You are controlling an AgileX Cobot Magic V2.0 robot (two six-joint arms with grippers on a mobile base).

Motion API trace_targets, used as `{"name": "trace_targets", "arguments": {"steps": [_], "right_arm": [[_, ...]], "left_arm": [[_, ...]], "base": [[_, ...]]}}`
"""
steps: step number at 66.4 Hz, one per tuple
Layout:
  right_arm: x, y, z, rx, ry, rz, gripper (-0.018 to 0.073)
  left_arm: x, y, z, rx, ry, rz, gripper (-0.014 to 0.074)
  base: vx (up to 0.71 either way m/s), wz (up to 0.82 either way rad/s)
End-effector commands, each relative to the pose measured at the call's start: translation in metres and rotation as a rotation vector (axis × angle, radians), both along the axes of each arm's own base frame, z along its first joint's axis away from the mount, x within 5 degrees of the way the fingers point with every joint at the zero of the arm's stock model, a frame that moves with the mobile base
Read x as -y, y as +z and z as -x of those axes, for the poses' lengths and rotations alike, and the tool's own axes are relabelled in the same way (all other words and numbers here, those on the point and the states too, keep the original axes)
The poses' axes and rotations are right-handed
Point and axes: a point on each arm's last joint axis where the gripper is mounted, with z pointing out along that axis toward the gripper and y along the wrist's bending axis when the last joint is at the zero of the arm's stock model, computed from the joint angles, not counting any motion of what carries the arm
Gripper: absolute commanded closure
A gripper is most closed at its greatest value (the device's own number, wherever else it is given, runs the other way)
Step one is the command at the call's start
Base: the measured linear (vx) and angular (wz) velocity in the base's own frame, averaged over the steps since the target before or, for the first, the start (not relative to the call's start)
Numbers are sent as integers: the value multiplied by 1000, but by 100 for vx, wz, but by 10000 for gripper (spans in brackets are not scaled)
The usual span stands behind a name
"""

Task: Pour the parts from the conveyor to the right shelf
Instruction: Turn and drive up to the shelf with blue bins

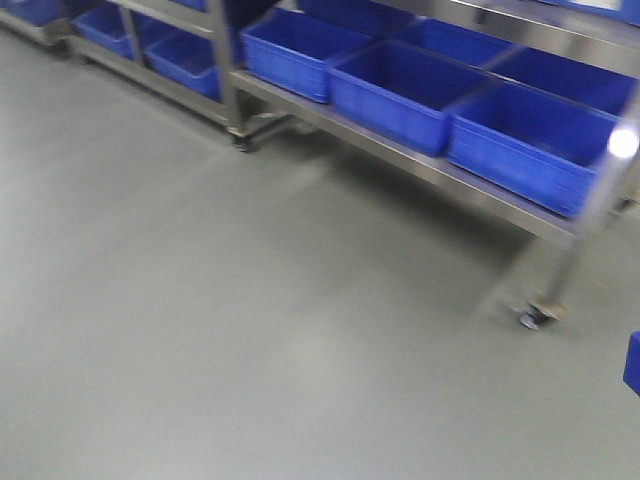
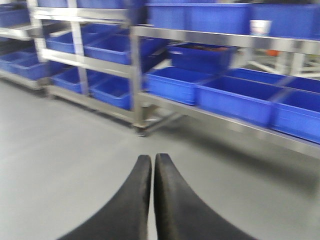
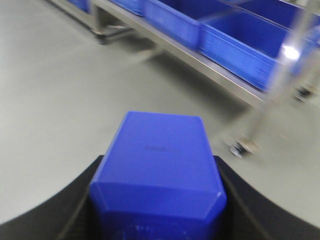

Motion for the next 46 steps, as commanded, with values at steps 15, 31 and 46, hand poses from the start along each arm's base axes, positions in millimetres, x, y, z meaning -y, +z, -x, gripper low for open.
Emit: {"name": "trace_targets", "arguments": {"steps": [15, 31, 46], "right_arm": [[1, 14, -3, 91, -11, 2, 564], [1, 14, -3, 91, -11, 2, 564], [1, 14, -3, 92, -11, 1, 564]], "left_arm": [[0, 13, -1, 81, 3, 17, 603], [0, 13, -1, 81, 3, 17, 603], [0, 13, -1, 81, 3, 17, 603]], "base": [[51, 72], [54, 49], [57, 40]]}}
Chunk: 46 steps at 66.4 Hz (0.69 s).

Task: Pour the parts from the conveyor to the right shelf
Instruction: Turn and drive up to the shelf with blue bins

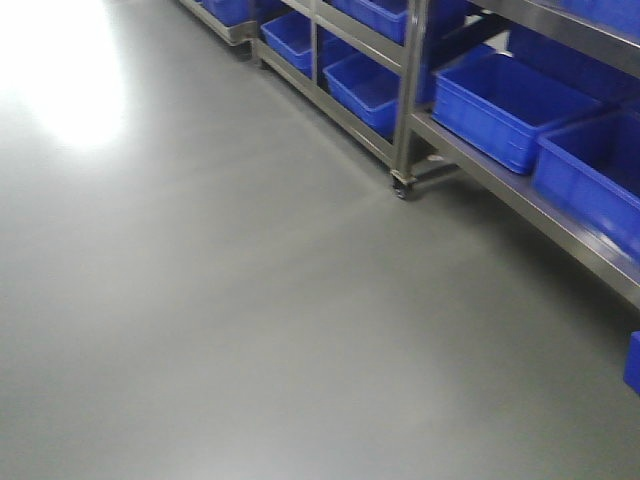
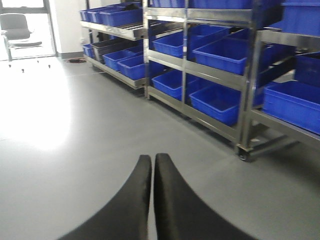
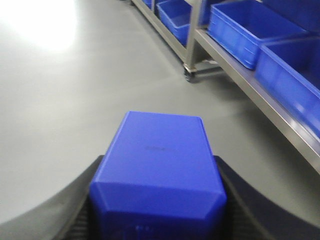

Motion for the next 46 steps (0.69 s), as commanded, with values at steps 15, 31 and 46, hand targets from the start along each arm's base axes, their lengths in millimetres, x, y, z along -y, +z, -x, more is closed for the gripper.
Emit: {"name": "trace_targets", "arguments": {"steps": [15, 31, 46], "right_arm": [[1, 14, -3, 92, -11, 2, 564], [1, 14, -3, 92, -11, 2, 564], [1, 14, -3, 92, -11, 2, 564]], "left_arm": [[0, 13, -1, 81, 3, 17, 603], [0, 13, -1, 81, 3, 17, 603], [0, 13, -1, 81, 3, 17, 603]], "base": [[62, 34], [67, 24], [70, 18]]}}
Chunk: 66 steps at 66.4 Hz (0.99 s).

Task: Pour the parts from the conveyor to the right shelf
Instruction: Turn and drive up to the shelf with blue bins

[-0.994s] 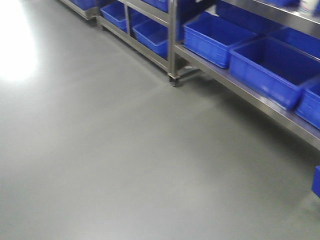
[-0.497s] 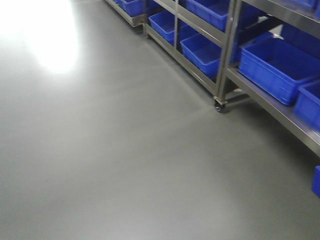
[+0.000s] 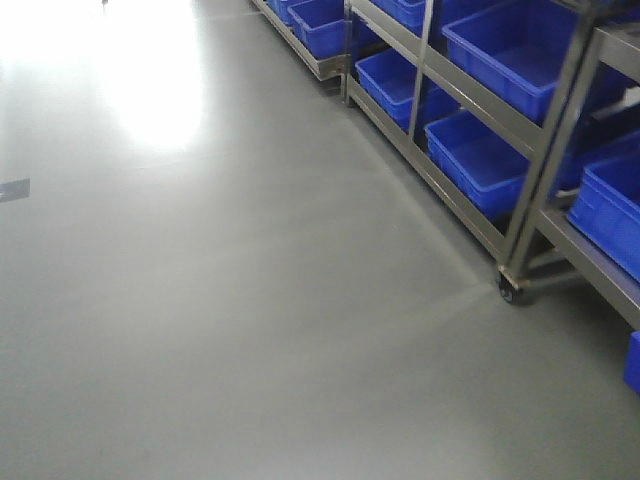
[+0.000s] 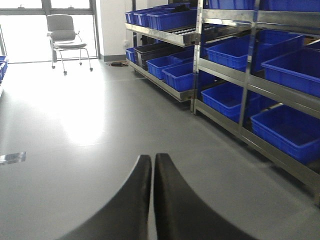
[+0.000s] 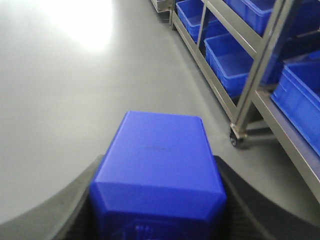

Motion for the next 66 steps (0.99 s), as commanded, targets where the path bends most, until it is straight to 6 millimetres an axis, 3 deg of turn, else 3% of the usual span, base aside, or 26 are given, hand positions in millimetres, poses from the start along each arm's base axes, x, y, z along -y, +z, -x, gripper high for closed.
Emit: {"name": "trace_targets", "arguments": {"steps": [1, 66], "right_arm": [[1, 14, -3, 92, -11, 2, 564], [1, 14, -3, 92, -11, 2, 564]], "left_arm": [[0, 13, -1, 81, 3, 17, 603], [0, 13, -1, 81, 3, 17, 603]], "base": [[72, 15], [70, 22]]}}
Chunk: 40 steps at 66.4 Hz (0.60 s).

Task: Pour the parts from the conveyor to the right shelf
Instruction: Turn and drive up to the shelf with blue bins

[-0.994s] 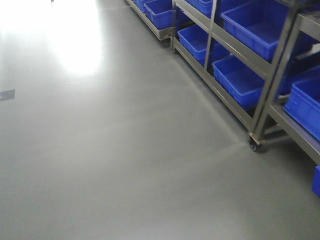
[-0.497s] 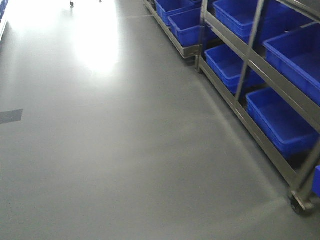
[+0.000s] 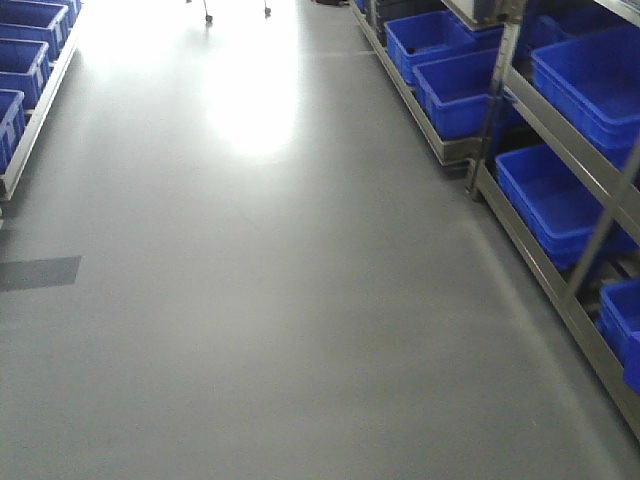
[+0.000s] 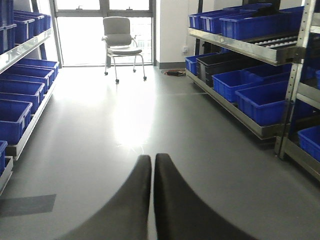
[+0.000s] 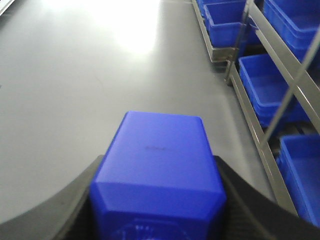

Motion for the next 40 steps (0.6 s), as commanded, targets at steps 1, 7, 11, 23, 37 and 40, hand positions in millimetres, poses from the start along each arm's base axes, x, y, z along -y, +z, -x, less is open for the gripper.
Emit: {"name": "trace_targets", "arguments": {"steps": [1, 7, 11, 23, 37, 40], "right_arm": [[1, 14, -3, 92, -11, 2, 564], [1, 14, -3, 92, -11, 2, 564], [1, 14, -3, 92, -11, 2, 564], [1, 14, -3, 93, -12, 2, 564], [1, 14, -3, 92, -11, 2, 564], [1, 14, -3, 92, -11, 2, 564]], "left_arm": [[0, 13, -1, 81, 3, 17, 603], [0, 13, -1, 81, 3, 17, 603], [0, 13, -1, 81, 3, 17, 603], [0, 13, -1, 81, 3, 17, 603], [0, 13, -1, 81, 3, 17, 603], [0, 13, -1, 81, 3, 17, 603]], "base": [[71, 22], [70, 18], [70, 15], [70, 9], [68, 1], [68, -3]]}}
